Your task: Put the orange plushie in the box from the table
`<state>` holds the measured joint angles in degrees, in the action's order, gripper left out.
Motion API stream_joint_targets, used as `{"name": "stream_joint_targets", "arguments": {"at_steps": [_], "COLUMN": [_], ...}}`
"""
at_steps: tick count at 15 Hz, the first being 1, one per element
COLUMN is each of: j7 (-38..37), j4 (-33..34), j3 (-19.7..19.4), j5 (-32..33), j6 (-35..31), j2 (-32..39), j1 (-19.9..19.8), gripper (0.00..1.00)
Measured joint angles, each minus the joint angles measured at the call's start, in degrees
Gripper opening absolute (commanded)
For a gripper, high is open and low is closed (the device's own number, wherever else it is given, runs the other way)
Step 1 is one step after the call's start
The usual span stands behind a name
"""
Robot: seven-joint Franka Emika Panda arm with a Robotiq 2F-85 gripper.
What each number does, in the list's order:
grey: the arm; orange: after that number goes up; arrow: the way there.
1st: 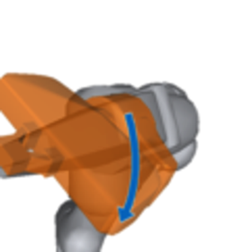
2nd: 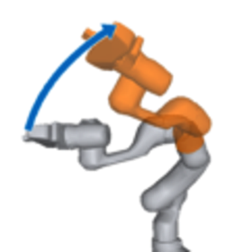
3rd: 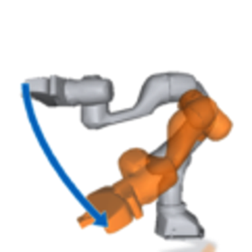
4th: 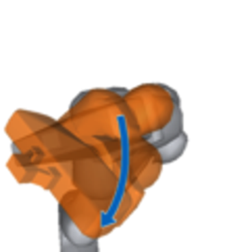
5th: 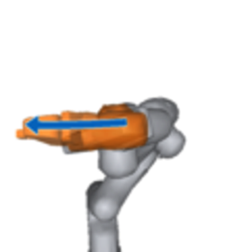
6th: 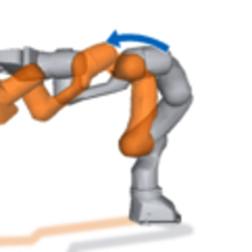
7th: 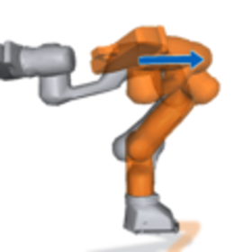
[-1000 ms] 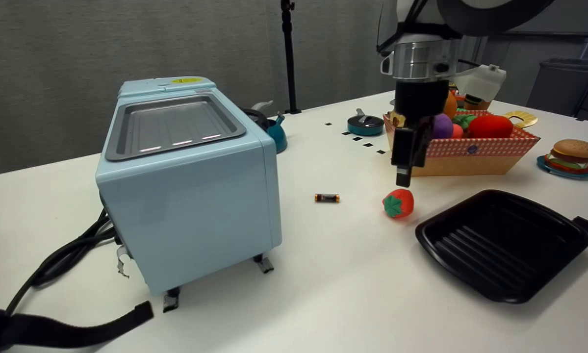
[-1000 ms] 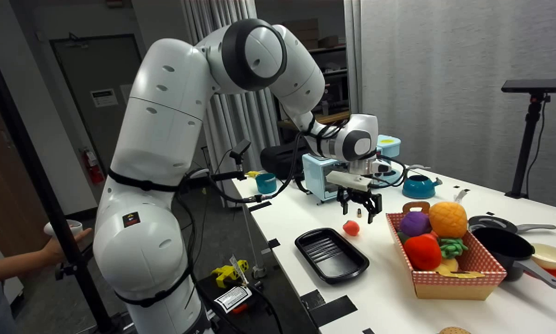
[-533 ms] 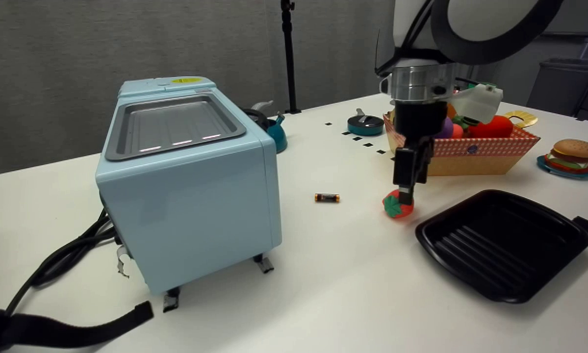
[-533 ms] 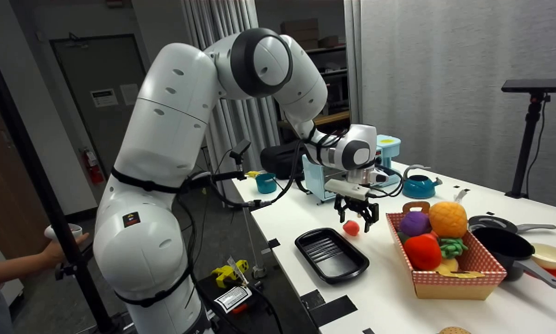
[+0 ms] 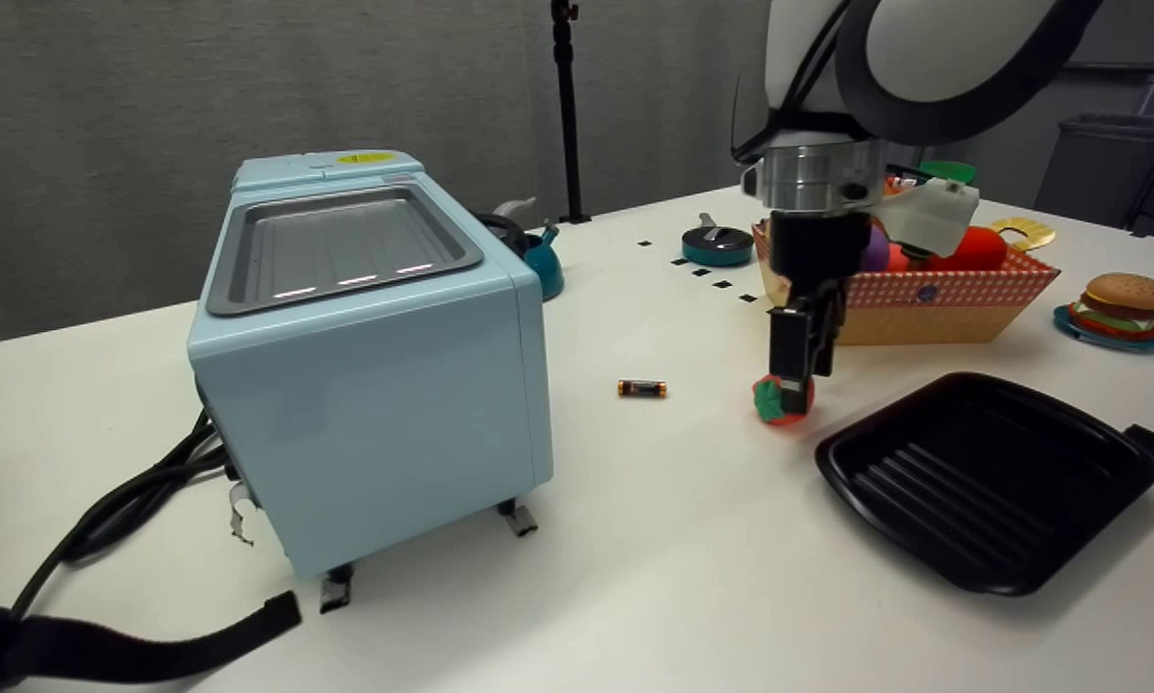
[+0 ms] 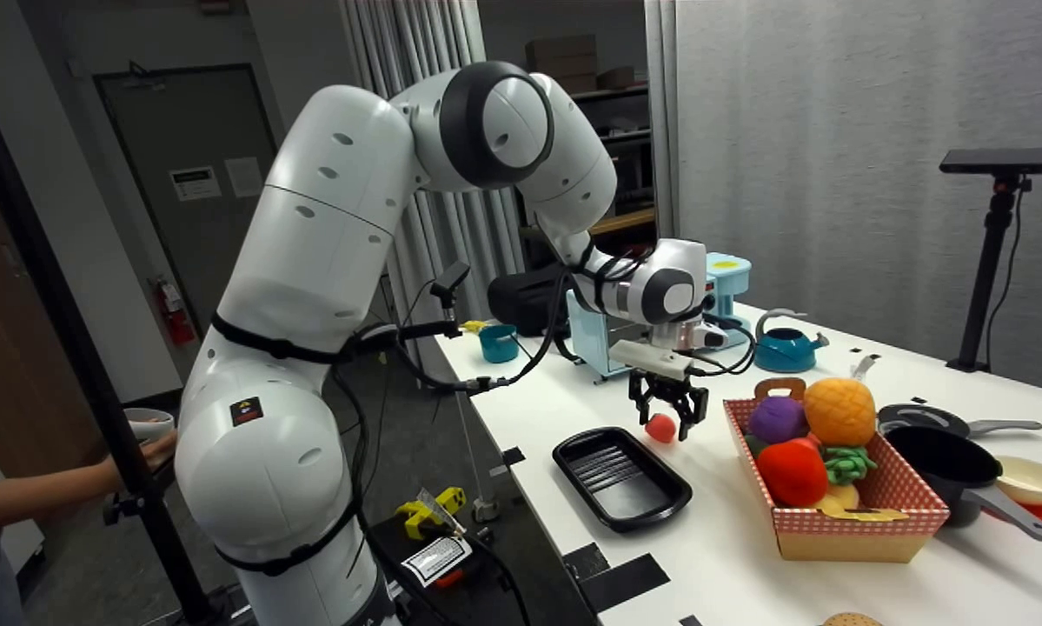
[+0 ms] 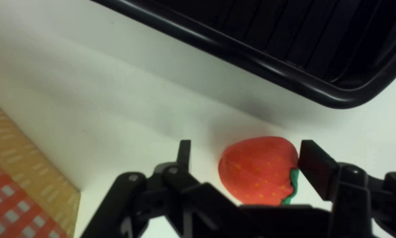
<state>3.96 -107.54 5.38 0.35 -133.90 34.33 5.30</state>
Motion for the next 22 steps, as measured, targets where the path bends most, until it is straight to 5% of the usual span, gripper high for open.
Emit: {"name": "stream_joint_targets", "arguments": {"at_steps": [2,11,17,22], "j7": [0.0,-1.7,-2.6,-2.5], "j4": [0.8,3.9,4.1,-0.1], "j3": [0.1,-0.2,-0.6,0.4], "j5": [0.0,0.0,-1.4,-5.7], "j6": [0.0,0.0,-0.1,-4.8], "j2": [0.3,1.7,0.6,-7.3], "j1": [0.2,0.4,-0.6,-1.1], "gripper": [0.64,0.02,0.02,0.03]}}
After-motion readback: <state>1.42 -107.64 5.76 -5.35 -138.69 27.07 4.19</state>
